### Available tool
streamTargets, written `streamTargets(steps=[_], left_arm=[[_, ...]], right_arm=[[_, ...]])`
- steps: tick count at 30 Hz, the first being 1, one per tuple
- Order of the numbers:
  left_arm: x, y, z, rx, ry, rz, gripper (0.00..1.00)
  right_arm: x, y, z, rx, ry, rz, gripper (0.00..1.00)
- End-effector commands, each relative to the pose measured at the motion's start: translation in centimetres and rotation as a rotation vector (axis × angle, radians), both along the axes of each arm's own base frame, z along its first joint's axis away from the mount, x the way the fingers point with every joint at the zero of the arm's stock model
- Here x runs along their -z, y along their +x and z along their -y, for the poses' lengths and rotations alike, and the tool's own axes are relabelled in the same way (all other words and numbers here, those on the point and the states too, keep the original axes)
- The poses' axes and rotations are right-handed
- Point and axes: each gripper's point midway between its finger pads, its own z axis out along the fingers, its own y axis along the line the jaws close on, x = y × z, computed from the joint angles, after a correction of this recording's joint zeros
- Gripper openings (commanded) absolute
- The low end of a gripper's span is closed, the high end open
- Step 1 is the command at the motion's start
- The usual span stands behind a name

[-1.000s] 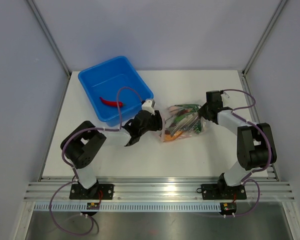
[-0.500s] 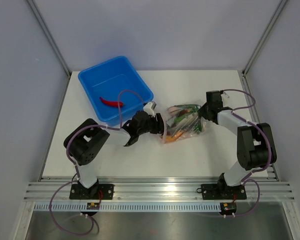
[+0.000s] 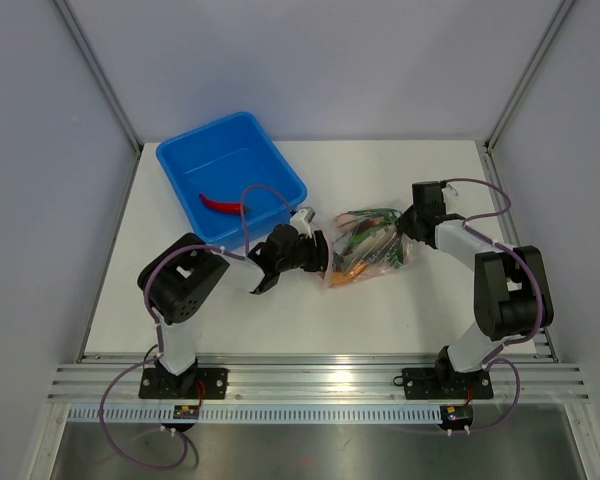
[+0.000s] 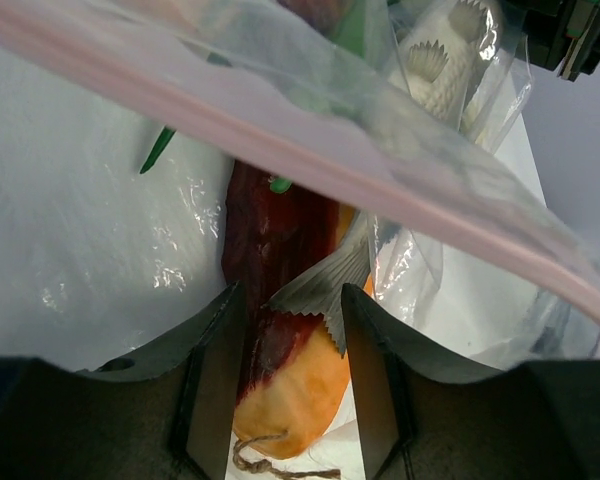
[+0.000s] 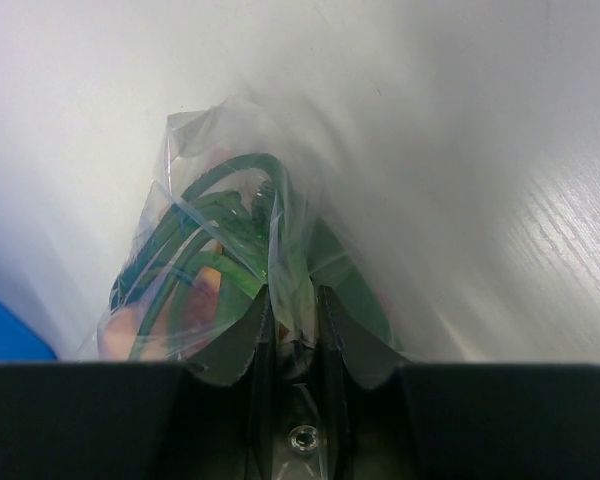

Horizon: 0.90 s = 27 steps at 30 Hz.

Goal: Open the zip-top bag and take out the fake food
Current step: Pick up the fake fish from the zipper food storage bag.

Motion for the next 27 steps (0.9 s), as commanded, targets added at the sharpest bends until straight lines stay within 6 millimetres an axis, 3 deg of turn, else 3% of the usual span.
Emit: streamTargets(steps=[1,7,15,27], left_arm=[[-1.9,0.1,1.8,0.054,-0.086,0.036,0.44],[-1.6,0.1,2.3,0.063,-0.084,0.024,0.35],[-2.2,0.4,1.9,0.042,-0.072,0.059,0.0],[-4.0,0.0,-1.2,-0.051,-0.037,0.157,0.0]], right_arm=[[-0.2,-0.4,-0.2,-0.016,0.006,0.0,0.0],[-0.2,-0.4,-0.2,-0.017,0.007,0.0,0.0],[0.0,-0.5,-0.1,-0.01,0.009,-0.008,0.0],[-0.5,-1.4,2.5,0.149,-0.031,-0.005,0.0]])
